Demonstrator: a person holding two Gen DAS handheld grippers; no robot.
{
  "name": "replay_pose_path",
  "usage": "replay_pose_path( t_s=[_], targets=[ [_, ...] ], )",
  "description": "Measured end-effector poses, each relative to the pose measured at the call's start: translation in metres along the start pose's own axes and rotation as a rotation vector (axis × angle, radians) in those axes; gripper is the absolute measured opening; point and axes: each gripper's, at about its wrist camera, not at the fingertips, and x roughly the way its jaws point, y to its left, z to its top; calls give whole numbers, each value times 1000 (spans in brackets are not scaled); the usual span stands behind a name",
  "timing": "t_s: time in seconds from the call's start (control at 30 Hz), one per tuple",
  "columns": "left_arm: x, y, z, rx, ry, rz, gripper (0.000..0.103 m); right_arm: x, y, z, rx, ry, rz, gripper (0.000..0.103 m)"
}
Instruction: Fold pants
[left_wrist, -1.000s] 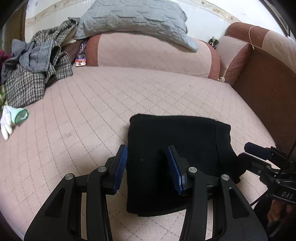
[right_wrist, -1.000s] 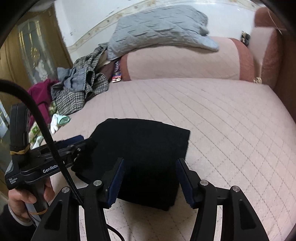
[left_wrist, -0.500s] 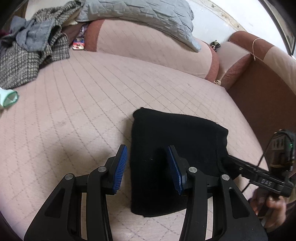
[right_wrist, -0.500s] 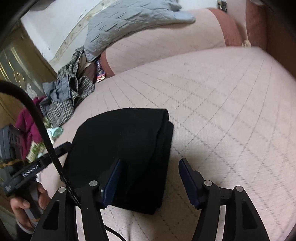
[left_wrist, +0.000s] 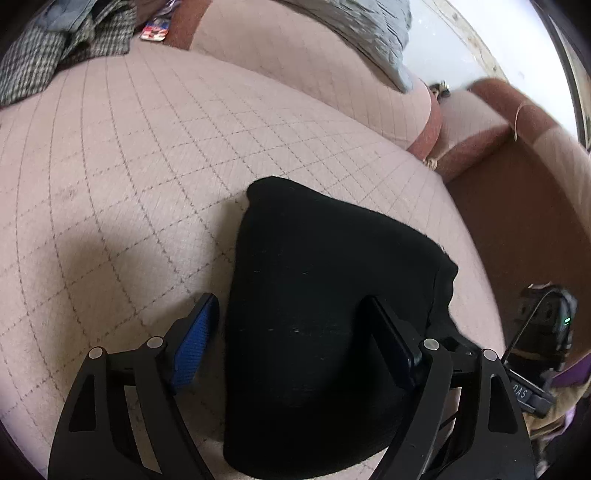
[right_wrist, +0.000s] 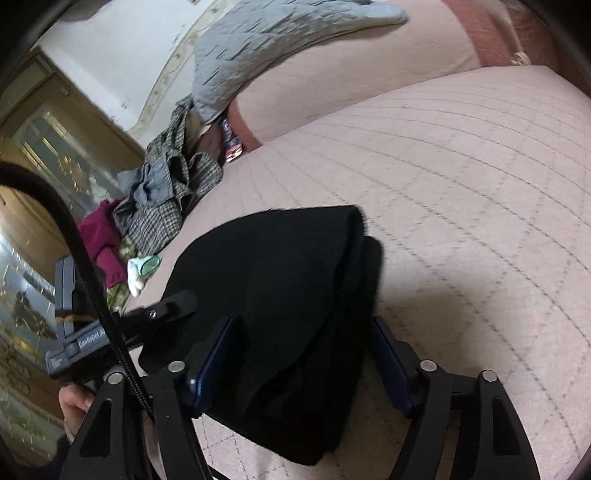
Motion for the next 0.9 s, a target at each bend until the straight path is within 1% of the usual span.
replay_pose_path(
  t_s=[0.03,0.07,0.1,0.17,0.23,0.27,0.3,0.33,0.4,0.5,0.6,0.7,0.73,0.77,0.8,0.83,0.87,0.9],
  targets=[
    [1,-3,0,17,5,-7,82,0,3,0,-12,-7,-13,55],
    [1,-8,-1,34,9,-15,79,-2,5,0,-19,-14,-14,51],
    [-1,-13,-2,55,-6,4,75,-4,8,0,-27,-20,-14,45],
    [-9,-17,-2,89,-31,13,63,-9,18,3,-49,-33,-27,41],
    [-21,-16,3,88,-62,2,59,-14,30,8,-92,-46,-42,40],
    [-30,-14,10,76,-80,-15,59,-17,37,11,-122,-58,-48,40],
    [-36,-13,15,78,-93,-15,59,-19,41,15,-139,-68,-47,40],
    [-41,-13,21,89,-105,-5,59,-20,46,21,-145,-80,-38,40],
    [-53,-10,36,127,-131,38,59,-18,54,33,-142,-88,-11,40],
    [-59,5,55,122,-145,79,59,-5,74,52,-181,-94,-3,40],
    [-51,24,71,99,-144,117,59,18,88,67,-200,-93,6,40],
    [-31,44,72,76,-116,150,59,48,85,75,-173,-63,8,41],
    [-18,51,72,65,-75,185,59,61,81,76,-161,-43,-5,42],
    [-6,58,72,58,-33,220,59,75,77,75,-165,-22,-38,42],
    [1,62,70,56,-19,233,60,84,72,72,-181,-5,-81,42],
    [2,65,68,50,-33,234,65,100,65,68,-198,22,-137,45],
    [1,67,67,39,-52,222,66,102,61,67,-185,12,-104,45],
    [1,67,67,34,-50,218,66,101,55,66,-151,-1,-76,46]
  ],
)
